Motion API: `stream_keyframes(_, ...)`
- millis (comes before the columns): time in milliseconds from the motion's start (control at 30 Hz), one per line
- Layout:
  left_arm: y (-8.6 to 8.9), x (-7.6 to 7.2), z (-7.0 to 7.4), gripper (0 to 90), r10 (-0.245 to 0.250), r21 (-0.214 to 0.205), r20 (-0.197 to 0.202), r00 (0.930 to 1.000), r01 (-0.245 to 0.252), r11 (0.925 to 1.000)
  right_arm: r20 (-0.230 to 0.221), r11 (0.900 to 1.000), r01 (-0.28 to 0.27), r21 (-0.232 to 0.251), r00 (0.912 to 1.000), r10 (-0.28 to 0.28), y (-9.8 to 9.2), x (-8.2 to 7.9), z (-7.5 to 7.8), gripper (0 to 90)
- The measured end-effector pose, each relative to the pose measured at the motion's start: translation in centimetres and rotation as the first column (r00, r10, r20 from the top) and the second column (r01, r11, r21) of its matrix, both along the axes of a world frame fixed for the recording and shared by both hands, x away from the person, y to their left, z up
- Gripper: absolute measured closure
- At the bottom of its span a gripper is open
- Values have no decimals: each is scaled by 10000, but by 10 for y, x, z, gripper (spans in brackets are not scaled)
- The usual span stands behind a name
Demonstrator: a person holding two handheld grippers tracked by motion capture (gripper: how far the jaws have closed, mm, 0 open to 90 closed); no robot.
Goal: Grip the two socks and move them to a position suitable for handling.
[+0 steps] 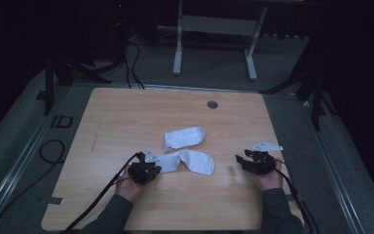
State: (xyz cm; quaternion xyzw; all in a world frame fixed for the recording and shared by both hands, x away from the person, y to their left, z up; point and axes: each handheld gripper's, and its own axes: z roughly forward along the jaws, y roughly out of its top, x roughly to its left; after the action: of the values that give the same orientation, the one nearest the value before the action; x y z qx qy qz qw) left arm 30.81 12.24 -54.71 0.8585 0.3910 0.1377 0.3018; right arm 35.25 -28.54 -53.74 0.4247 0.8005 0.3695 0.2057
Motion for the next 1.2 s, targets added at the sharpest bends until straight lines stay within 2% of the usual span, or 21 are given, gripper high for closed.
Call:
stream_keyframes(167,15,2,2,893,343,221,36,9994,-343,9992,247,9991,-398,-154,9989,402,11,-5,10,517)
stream_keyframes(300,24,8,2,875,634,422,264,9976,-645,9970,329,9969,-700,-356,9969,712,21,-8,14,518)
stream_keyframes(433,32,17,1,870,1049,456,408,9936,-1067,9932,366,9936,-932,-636,9947,956,31,-9,15,513)
stream_keyframes(533,37,23,1,869,1448,296,476,9883,-1463,9888,300,9922,-1019,-718,9941,1043,36,-8,14,513)
stream_keyframes(600,39,23,4,867,1511,51,486,9873,-1515,9884,310,9909,-1103,-773,9931,1129,37,-8,13,512)
stream_keyframes(767,33,20,11,862,1300,-341,597,9897,-1282,9912,296,9886,-1232,-862,9916,1261,44,-9,13,513)
stream_keyframes(867,25,18,14,862,949,-364,554,9939,-929,9950,293,9876,-1311,-869,9905,1340,48,-9,15,515)
stream_keyframes(933,20,17,16,861,732,-542,515,9960,-704,9960,241,9860,-1400,-910,9895,1428,51,-8,16,516)
stream_keyframes(1033,9,17,17,861,431,-553,580,9974,-399,9977,313,9836,-1525,-964,9872,1561,56,-5,20,515)
stream_keyframes(1067,4,16,16,862,330,-765,501,9982,-292,9966,322,9831,-1544,-982,9869,1582,57,-5,21,515)
stream_keyframes(1167,-7,17,14,870,15,-807,370,9993,15,9967,381,9790,-1739,-1063,9831,1788,64,-2,24,506)
stream_keyframes(1200,-10,17,13,871,-88,-699,381,9992,115,9975,405,9774,-1797,-1114,9819,1851,66,-1,24,505)
